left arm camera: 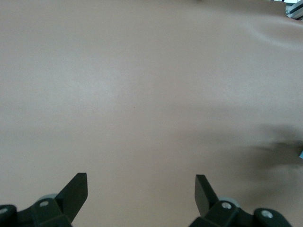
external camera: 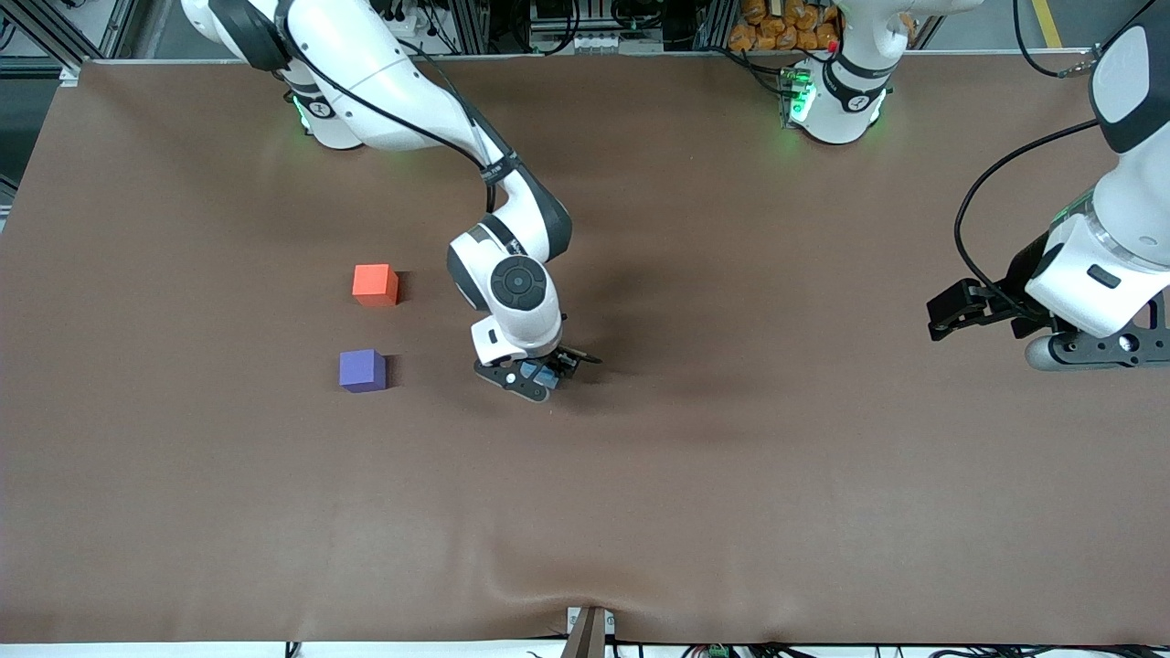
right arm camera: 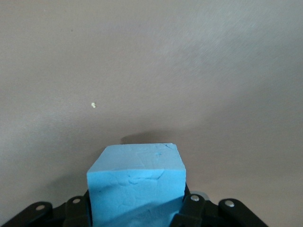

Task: Place blue block between orange and purple blocks
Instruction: 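Carry the blue block with the right gripper toward the orange block, then lower the blue block between the orange and purple blocks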

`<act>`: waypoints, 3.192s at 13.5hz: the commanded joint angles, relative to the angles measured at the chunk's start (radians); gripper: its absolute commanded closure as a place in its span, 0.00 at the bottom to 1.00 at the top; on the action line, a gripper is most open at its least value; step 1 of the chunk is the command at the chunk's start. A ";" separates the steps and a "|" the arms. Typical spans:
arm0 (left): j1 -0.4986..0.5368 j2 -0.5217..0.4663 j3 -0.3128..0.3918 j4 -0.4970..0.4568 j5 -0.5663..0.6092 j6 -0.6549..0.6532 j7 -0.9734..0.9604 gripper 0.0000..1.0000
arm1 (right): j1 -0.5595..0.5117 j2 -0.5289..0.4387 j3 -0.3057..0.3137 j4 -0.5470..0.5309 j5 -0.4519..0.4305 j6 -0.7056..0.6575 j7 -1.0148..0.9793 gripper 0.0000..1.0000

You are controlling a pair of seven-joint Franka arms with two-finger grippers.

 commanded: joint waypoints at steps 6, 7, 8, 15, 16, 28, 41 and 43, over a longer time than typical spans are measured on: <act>0.012 -0.021 -0.014 -0.025 0.017 0.006 -0.001 0.00 | -0.180 -0.294 0.010 -0.237 -0.020 -0.214 -0.505 0.67; 0.012 -0.022 -0.013 -0.025 0.015 0.006 -0.001 0.00 | -0.206 -0.334 0.009 -0.306 -0.020 -0.183 -0.558 0.67; 0.012 -0.022 -0.013 -0.025 0.017 0.005 -0.001 0.00 | -0.226 -0.369 0.007 -0.369 -0.023 -0.154 -0.615 0.66; 0.021 -0.025 -0.013 -0.025 0.015 0.005 0.001 0.00 | -0.418 -0.521 0.009 -0.629 -0.023 -0.071 -0.910 0.65; 0.026 -0.025 -0.013 -0.023 0.015 0.006 0.001 0.00 | -0.432 -0.530 0.009 -0.650 -0.023 -0.060 -0.925 0.65; 0.032 -0.030 -0.008 -0.025 0.012 0.005 -0.004 0.00 | -0.441 -0.500 0.012 -0.782 -0.008 0.162 -0.921 0.64; 0.029 -0.050 -0.014 -0.023 0.006 -0.038 -0.007 0.00 | -0.433 -0.422 0.012 -0.784 0.126 0.194 -0.910 0.60; 0.031 -0.050 -0.014 -0.026 0.006 -0.043 -0.002 0.00 | -0.433 -0.417 0.012 -0.782 0.127 0.195 -0.910 0.59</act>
